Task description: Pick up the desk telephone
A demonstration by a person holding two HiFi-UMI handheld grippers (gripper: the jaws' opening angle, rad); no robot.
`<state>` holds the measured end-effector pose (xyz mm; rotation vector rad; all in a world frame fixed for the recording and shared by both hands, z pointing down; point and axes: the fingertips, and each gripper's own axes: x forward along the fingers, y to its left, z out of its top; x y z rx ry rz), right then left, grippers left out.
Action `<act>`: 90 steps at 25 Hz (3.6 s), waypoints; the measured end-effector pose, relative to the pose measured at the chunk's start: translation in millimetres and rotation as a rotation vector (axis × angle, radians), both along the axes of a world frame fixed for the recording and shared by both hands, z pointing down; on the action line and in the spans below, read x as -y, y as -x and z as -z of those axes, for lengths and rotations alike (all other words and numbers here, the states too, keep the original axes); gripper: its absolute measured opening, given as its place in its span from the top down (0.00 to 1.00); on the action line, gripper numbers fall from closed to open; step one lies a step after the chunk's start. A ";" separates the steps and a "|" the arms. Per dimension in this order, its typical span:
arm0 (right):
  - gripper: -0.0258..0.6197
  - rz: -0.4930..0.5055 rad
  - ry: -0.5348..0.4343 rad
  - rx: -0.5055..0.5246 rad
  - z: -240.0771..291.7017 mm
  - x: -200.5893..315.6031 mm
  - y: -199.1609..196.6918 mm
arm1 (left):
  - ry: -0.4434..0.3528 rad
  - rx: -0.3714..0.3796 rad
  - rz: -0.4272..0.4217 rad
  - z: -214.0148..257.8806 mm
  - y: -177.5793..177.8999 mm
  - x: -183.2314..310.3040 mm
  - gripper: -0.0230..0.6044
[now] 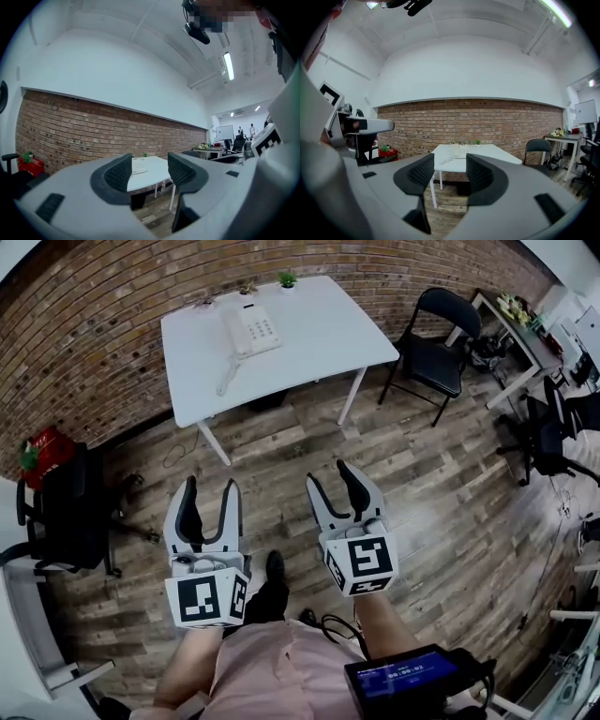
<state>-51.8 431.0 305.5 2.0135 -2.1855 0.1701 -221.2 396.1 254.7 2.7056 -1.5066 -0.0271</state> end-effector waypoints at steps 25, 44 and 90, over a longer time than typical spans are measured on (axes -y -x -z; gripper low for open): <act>0.62 -0.080 -0.015 -0.047 3.7 178.8 -73.6 | 0.057 0.029 -0.128 -40.7 -90.7 182.7 0.58; 0.62 0.218 0.021 0.030 -15.5 402.9 -177.5 | 0.133 0.075 0.122 -49.0 -204.9 367.1 0.54; 0.53 0.433 0.394 0.104 -150.7 625.8 -110.9 | 0.533 -0.003 0.105 -187.4 -165.6 584.0 0.36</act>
